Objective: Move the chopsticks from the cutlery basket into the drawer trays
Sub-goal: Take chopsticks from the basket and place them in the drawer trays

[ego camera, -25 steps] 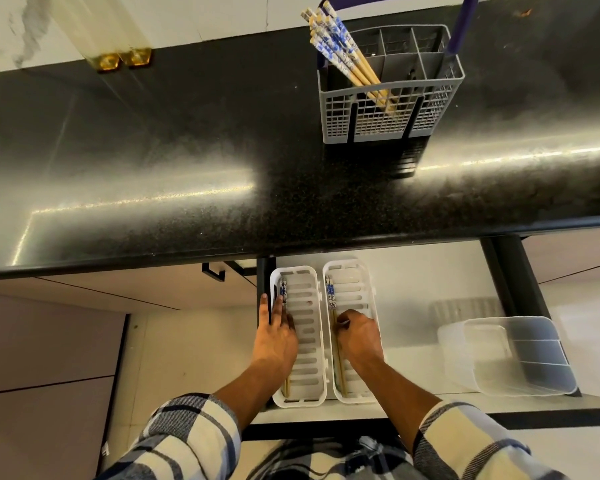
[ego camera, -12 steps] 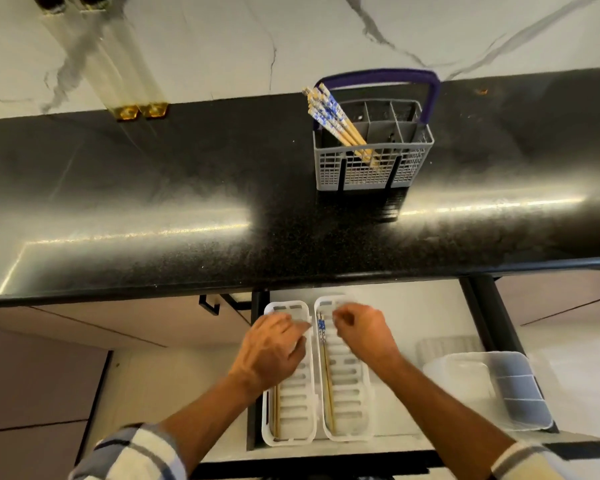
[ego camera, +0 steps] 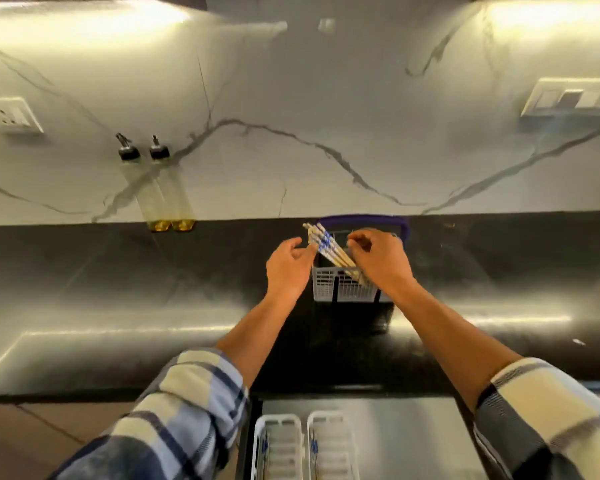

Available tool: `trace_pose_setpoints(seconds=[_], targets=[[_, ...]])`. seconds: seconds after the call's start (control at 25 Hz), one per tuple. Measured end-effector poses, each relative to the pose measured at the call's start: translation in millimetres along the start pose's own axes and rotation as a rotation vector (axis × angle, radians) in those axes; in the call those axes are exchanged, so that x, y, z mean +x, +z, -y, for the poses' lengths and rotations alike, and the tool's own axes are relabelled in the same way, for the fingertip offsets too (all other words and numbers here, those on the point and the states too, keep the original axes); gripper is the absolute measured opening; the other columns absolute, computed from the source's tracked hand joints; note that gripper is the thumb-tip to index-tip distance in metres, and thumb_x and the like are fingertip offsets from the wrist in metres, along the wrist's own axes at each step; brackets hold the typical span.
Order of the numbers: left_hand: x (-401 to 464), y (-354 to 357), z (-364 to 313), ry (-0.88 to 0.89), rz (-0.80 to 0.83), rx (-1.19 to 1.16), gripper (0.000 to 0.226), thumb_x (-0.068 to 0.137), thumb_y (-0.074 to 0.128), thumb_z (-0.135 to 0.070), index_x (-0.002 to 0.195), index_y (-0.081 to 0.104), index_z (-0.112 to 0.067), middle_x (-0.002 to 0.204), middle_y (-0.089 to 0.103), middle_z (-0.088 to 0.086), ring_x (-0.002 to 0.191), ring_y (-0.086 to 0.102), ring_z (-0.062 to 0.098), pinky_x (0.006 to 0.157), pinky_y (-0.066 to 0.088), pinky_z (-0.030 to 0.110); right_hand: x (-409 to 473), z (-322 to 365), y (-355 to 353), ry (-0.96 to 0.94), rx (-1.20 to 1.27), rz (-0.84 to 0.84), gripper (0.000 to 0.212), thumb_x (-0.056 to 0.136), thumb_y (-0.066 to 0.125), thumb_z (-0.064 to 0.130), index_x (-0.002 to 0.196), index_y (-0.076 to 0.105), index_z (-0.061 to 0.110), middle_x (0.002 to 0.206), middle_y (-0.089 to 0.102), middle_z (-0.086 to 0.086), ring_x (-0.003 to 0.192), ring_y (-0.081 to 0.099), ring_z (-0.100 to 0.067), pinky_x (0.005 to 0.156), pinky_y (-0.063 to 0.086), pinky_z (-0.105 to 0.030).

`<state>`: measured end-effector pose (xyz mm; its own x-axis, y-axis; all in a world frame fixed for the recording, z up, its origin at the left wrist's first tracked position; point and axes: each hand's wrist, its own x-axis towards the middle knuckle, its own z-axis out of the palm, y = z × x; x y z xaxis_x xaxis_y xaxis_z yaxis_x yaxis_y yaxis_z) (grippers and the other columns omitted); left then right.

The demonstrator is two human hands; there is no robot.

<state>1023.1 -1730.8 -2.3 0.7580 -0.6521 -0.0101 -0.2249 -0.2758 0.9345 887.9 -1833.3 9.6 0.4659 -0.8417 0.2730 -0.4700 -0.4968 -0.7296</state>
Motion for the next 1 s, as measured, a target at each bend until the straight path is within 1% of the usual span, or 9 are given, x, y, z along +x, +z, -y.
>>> trace_pose_setpoints(seconds=[0.08,0.16,0.2,0.28,0.36,0.44,0.56,0.68,1.0], targets=[[16,20,5,-0.105,0.000,-0.039,0.050,0.077,0.063,-0.053,0.110,0.071,-0.016,0.090,0.075,0.001,0.091,0.070,0.020,0.091,0.055,0.042,20,-4,4,-0.021,-0.075,0.063,0.022,0.093,0.060,0.020,0.111,0.071,0.016,0.101,0.074,-0.002,0.086,0.067,-0.014,0.072,0.046,-0.020],[31,45,28,-0.137,0.000,-0.058,0.043,0.072,0.061,-0.054,0.078,0.071,-0.012,0.071,0.070,0.004,0.068,0.065,0.021,0.075,0.055,0.048,34,-11,11,-0.014,-0.136,0.160,0.024,0.093,0.059,0.020,0.113,0.070,0.015,0.105,0.074,-0.006,0.091,0.068,-0.020,0.079,0.052,-0.028],[40,59,42,-0.163,-0.007,-0.085,0.041,0.070,0.062,-0.053,0.071,0.068,-0.013,0.067,0.068,0.004,0.064,0.063,0.021,0.075,0.055,0.050,39,-16,16,-0.007,-0.167,0.223,0.024,0.093,0.059,0.023,0.113,0.068,0.016,0.106,0.073,-0.007,0.092,0.069,-0.022,0.081,0.055,-0.033],[41,73,52,-0.269,-0.010,-0.189,0.036,0.066,0.068,-0.052,0.079,0.075,-0.018,0.081,0.076,0.005,0.081,0.072,0.025,0.086,0.057,0.048,47,-26,25,-0.012,-0.219,0.346,0.025,0.094,0.058,0.029,0.114,0.064,0.017,0.105,0.072,-0.007,0.089,0.068,-0.023,0.081,0.057,-0.039],[37,80,46,-0.338,-0.030,-0.271,0.015,0.074,0.074,-0.045,0.068,0.074,-0.032,0.084,0.077,0.002,0.087,0.072,0.023,0.089,0.057,0.047,53,-34,33,-0.023,-0.242,0.430,0.023,0.096,0.054,0.028,0.115,0.062,0.018,0.102,0.070,-0.005,0.083,0.066,-0.021,0.074,0.057,-0.036],[30,81,33,-0.362,-0.069,-0.322,0.031,0.083,0.073,-0.037,0.052,0.067,-0.040,0.074,0.074,-0.004,0.078,0.070,0.017,0.085,0.058,0.043,58,-42,38,-0.030,-0.251,0.438,0.018,0.098,0.053,0.027,0.111,0.064,0.021,0.092,0.069,-0.001,0.075,0.065,-0.018,0.067,0.056,-0.033],[34,87,30,-0.375,-0.104,-0.380,0.019,0.084,0.074,-0.034,0.065,0.070,-0.038,0.073,0.074,-0.005,0.078,0.072,0.016,0.082,0.060,0.040,65,-47,42,-0.025,-0.257,0.387,0.015,0.097,0.057,0.029,0.095,0.071,0.026,0.079,0.069,0.004,0.068,0.065,-0.016,0.064,0.056,-0.032],[36,87,29,-0.373,-0.109,-0.449,0.007,0.087,0.072,-0.030,0.090,0.077,-0.027,0.072,0.074,-0.002,0.066,0.070,0.010,0.077,0.062,0.040,71,-50,41,-0.048,-0.248,0.395,0.015,0.095,0.059,0.027,0.094,0.074,0.025,0.081,0.072,0.003,0.068,0.065,-0.012,0.061,0.054,-0.027],[36,80,27,-0.313,-0.036,-0.469,0.011,0.093,0.065,-0.025,0.085,0.071,-0.030,0.077,0.075,-0.001,0.070,0.070,0.010,0.064,0.057,0.025,80,-52,37,-0.063,-0.231,0.431,0.015,0.094,0.062,0.028,0.101,0.075,0.025,0.080,0.071,0.006,0.060,0.058,-0.007,0.054,0.045,-0.019]])
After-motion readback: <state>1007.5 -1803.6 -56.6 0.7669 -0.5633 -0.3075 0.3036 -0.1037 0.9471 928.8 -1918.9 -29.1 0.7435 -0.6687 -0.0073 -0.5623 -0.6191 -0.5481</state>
